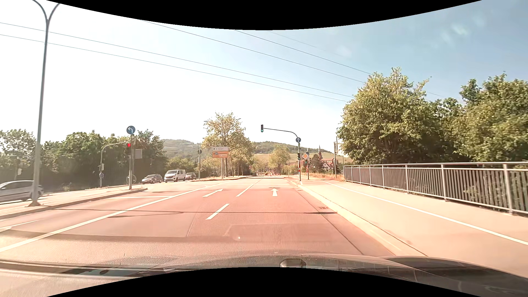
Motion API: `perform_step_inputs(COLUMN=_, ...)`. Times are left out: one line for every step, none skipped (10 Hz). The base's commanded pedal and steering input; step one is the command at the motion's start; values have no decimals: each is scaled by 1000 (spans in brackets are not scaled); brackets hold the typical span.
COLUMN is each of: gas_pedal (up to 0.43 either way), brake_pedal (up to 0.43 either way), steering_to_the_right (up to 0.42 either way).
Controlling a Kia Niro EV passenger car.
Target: Follow the waypoints while adhering to traffic rules and regulations
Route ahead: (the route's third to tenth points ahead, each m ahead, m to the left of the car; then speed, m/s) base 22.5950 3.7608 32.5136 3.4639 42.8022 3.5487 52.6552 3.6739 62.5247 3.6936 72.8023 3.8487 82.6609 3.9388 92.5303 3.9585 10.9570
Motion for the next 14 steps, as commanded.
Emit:
perform_step_inputs(gas_pedal=319, brake_pedal=0, steering_to_the_right=0)
perform_step_inputs(gas_pedal=287, brake_pedal=0, steering_to_the_right=0)
perform_step_inputs(gas_pedal=280, brake_pedal=0, steering_to_the_right=0)
perform_step_inputs(gas_pedal=280, brake_pedal=0, steering_to_the_right=0)
perform_step_inputs(gas_pedal=228, brake_pedal=0, steering_to_the_right=0)
perform_step_inputs(gas_pedal=189, brake_pedal=0, steering_to_the_right=0)
perform_step_inputs(gas_pedal=169, brake_pedal=0, steering_to_the_right=0)
perform_step_inputs(gas_pedal=150, brake_pedal=0, steering_to_the_right=0)
perform_step_inputs(gas_pedal=150, brake_pedal=0, steering_to_the_right=0)
perform_step_inputs(gas_pedal=150, brake_pedal=0, steering_to_the_right=0)
perform_step_inputs(gas_pedal=150, brake_pedal=0, steering_to_the_right=0)
perform_step_inputs(gas_pedal=150, brake_pedal=0, steering_to_the_right=0)
perform_step_inputs(gas_pedal=150, brake_pedal=0, steering_to_the_right=0)
perform_step_inputs(gas_pedal=150, brake_pedal=0, steering_to_the_right=0)
